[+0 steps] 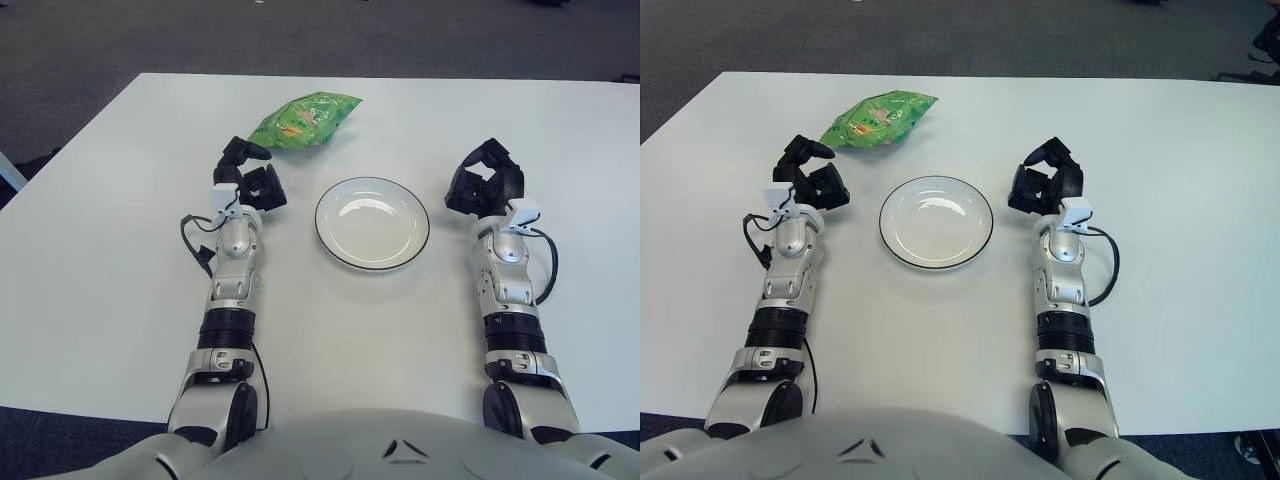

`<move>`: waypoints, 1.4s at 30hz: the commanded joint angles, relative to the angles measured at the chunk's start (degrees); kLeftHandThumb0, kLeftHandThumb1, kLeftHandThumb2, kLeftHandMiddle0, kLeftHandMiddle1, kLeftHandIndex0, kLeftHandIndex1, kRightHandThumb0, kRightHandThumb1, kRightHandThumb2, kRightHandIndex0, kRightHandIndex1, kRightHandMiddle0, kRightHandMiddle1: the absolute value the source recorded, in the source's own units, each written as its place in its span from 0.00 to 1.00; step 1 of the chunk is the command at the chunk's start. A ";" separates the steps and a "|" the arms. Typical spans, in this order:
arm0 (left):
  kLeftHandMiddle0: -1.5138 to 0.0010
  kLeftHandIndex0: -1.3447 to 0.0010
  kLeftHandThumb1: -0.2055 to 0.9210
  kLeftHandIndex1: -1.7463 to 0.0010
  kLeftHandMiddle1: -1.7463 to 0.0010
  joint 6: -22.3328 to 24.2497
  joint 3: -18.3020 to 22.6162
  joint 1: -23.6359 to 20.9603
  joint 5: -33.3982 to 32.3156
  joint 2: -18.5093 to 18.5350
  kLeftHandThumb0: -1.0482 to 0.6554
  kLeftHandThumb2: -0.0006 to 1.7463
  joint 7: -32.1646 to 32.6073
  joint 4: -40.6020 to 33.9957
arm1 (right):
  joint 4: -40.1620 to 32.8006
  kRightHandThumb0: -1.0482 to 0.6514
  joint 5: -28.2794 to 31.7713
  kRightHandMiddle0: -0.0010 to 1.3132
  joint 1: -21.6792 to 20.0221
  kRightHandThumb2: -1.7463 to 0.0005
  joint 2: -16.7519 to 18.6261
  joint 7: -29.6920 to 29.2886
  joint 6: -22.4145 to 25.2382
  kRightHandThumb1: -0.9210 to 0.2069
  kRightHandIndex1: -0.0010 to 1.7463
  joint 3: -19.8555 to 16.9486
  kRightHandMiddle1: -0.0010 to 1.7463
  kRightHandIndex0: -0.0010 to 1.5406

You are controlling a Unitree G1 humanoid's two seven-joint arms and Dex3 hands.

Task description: Put the snack into the plate.

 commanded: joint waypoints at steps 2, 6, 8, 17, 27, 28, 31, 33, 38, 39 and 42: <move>0.10 0.45 0.33 0.00 0.00 -0.56 -0.13 4.36 0.15 -0.62 0.30 0.86 0.00 1.90 | 2.68 0.31 0.32 0.54 7.29 0.17 1.42 0.19 0.84 0.63 1.00 -0.03 1.00 0.85; 0.10 0.45 0.33 0.00 0.00 -0.56 -0.10 4.33 0.13 -0.54 0.30 0.86 -0.01 1.98 | 2.45 0.31 0.31 0.54 7.35 0.17 1.47 0.10 1.05 0.63 1.00 -0.06 1.00 0.85; 0.10 0.45 0.33 0.00 0.00 -0.57 -0.07 4.32 0.04 -0.52 0.30 0.86 -0.09 2.01 | 2.37 0.31 0.28 0.54 7.38 0.17 1.48 0.08 1.09 0.63 1.00 -0.04 1.00 0.86; 0.10 0.45 0.33 0.00 0.00 -0.72 0.00 4.45 0.08 -0.54 0.30 0.86 0.06 1.69 | 2.09 0.31 0.31 0.54 7.43 0.17 1.53 0.05 1.53 0.63 1.00 -0.03 1.00 0.85; 0.10 0.45 0.32 0.00 0.00 -1.12 0.19 4.19 0.25 -0.39 0.30 0.86 0.26 2.04 | 2.09 0.31 0.24 0.54 7.44 0.17 1.49 0.15 1.29 0.63 1.00 0.03 1.00 0.85; 0.10 0.45 0.32 0.00 0.00 -1.37 0.19 4.16 0.35 -0.34 0.30 0.87 0.31 2.12 | 2.10 0.31 0.24 0.54 7.44 0.17 1.50 0.15 1.23 0.63 1.00 0.03 1.00 0.86; 0.10 0.44 0.32 0.00 0.00 -1.84 0.15 4.16 0.63 -0.27 0.30 0.87 0.41 2.21 | 2.07 0.31 0.26 0.54 7.46 0.17 1.51 0.16 1.24 0.63 1.00 0.03 1.00 0.86; 0.10 0.44 0.32 0.00 0.00 -2.36 -0.02 4.17 1.14 0.01 0.29 0.87 0.44 2.32 | 2.03 0.31 0.24 0.54 7.46 0.17 1.50 0.11 1.45 0.63 1.00 0.02 1.00 0.85; 0.11 0.46 0.35 0.00 0.00 -3.37 -1.30 4.05 4.47 2.42 0.30 0.85 0.20 2.64 | 2.28 0.31 0.25 0.54 7.34 0.17 1.47 0.10 1.46 0.63 1.00 -0.01 1.00 0.85; 0.11 0.47 0.35 0.00 0.00 -3.49 -1.50 4.02 5.06 2.80 0.30 0.84 0.17 2.71 | 2.35 0.31 0.25 0.54 7.31 0.17 1.46 0.11 1.42 0.63 1.00 -0.02 1.00 0.85; 0.12 0.48 0.37 0.00 0.00 -3.81 -2.25 3.91 7.64 4.23 0.31 0.83 0.56 2.78 | 2.39 0.31 0.21 0.54 7.29 0.17 1.44 0.10 1.43 0.63 1.00 -0.02 1.00 0.85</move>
